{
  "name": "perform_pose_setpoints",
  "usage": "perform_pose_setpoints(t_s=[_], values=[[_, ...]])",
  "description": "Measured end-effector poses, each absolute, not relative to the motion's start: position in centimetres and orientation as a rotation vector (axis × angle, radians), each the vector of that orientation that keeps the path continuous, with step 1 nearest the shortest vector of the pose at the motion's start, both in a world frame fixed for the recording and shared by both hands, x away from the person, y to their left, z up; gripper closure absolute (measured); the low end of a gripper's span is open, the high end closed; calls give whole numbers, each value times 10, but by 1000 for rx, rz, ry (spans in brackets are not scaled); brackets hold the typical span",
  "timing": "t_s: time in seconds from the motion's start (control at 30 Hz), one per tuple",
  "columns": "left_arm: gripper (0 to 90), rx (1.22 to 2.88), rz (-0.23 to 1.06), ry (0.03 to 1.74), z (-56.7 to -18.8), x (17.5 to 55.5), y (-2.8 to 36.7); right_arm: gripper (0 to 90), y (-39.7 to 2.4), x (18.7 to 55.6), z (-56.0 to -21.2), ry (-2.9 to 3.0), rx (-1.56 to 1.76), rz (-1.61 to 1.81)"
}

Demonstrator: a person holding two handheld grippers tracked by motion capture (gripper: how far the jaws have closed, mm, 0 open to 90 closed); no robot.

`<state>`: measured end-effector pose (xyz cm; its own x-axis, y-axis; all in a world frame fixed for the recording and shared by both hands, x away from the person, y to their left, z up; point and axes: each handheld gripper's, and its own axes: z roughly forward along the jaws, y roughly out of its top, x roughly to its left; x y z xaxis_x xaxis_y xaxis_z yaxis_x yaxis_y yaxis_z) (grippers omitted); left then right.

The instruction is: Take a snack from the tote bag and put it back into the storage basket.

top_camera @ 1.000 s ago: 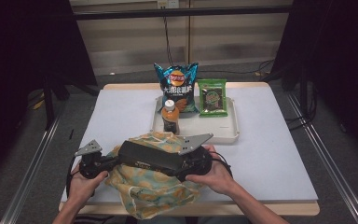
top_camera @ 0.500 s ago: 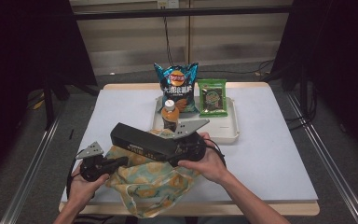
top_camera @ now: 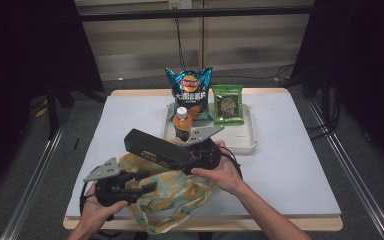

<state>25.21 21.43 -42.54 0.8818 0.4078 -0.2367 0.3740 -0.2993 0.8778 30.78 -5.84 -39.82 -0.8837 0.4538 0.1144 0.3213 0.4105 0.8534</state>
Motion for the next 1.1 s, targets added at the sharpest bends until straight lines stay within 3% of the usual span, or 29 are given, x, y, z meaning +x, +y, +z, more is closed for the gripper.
perform_pose_setpoints(t_s=[0.1, 0.13, 0.17, 0.23, 0.3, 0.67, 1.1], values=[[355, 1987, 78, 602, -433, 257, 198, 436, -57, 308, -399, 2522, 702, 1474], [377, 1983, 55, 608, -436, 259, 194, 436, -57, 308, -400, 2527, 698, 1476], [450, 1990, 44, 609, -438, 262, 192, 437, -56, 308, -400, 2528, 696, 1475], [716, 2036, 15, 586, -444, 264, 189, 437, -56, 308, -400, 2526, 701, 1478], [896, 2090, -16, 565, -450, 265, 187, 436, -56, 309, -400, 2519, 704, 1476], [900, 2263, -106, 463, -468, 254, 164, 436, -50, 318, -399, 2475, 779, 1515], [899, 2181, -6, 632, -466, 277, 196, 437, -67, 318, -395, 2514, 721, 1467]])
